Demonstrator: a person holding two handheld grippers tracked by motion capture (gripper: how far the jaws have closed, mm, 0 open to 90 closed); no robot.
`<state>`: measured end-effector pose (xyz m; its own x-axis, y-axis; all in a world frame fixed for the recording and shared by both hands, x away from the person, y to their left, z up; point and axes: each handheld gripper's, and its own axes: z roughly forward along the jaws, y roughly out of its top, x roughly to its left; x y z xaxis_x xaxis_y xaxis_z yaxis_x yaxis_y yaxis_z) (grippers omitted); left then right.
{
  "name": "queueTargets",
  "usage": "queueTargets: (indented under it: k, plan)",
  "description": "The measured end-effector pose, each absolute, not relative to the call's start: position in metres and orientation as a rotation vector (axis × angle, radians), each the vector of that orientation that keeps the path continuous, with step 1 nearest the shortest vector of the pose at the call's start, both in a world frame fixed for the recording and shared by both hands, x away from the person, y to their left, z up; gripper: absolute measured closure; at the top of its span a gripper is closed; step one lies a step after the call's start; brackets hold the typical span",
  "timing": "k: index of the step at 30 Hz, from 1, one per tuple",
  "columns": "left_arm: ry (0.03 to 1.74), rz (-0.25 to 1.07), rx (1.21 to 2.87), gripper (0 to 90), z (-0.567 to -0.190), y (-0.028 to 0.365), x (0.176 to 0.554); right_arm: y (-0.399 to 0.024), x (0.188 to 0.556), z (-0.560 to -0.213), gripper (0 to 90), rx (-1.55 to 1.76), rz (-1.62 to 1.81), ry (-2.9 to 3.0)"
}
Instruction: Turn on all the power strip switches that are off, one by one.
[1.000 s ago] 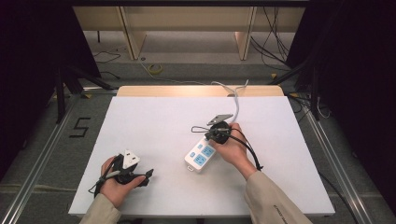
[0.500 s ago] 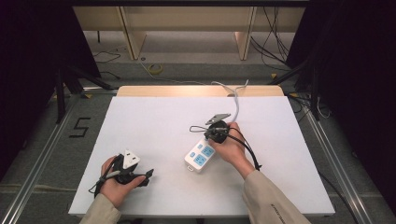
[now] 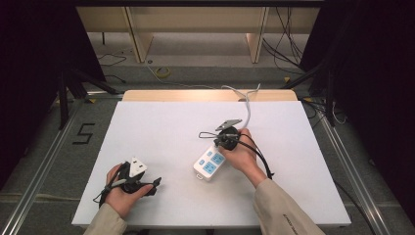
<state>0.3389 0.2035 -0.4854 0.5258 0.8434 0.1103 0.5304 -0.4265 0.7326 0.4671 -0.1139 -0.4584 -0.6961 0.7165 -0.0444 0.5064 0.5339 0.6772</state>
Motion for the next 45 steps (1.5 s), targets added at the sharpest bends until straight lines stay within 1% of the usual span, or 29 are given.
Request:
queueTargets:
  k: [21,45]
  plan:
    - [1.108,0.627,2.125,16.7,-0.4857,0.2021,0.3385,-0.1151,0.4702,-0.4600,90.0,1.047,0.945,2.468]
    - [1.110,0.628,2.118,16.7,-0.4859,0.2035,0.3394,-0.1162,0.4649,-0.4557,90.0,1.039,0.966,2.446]
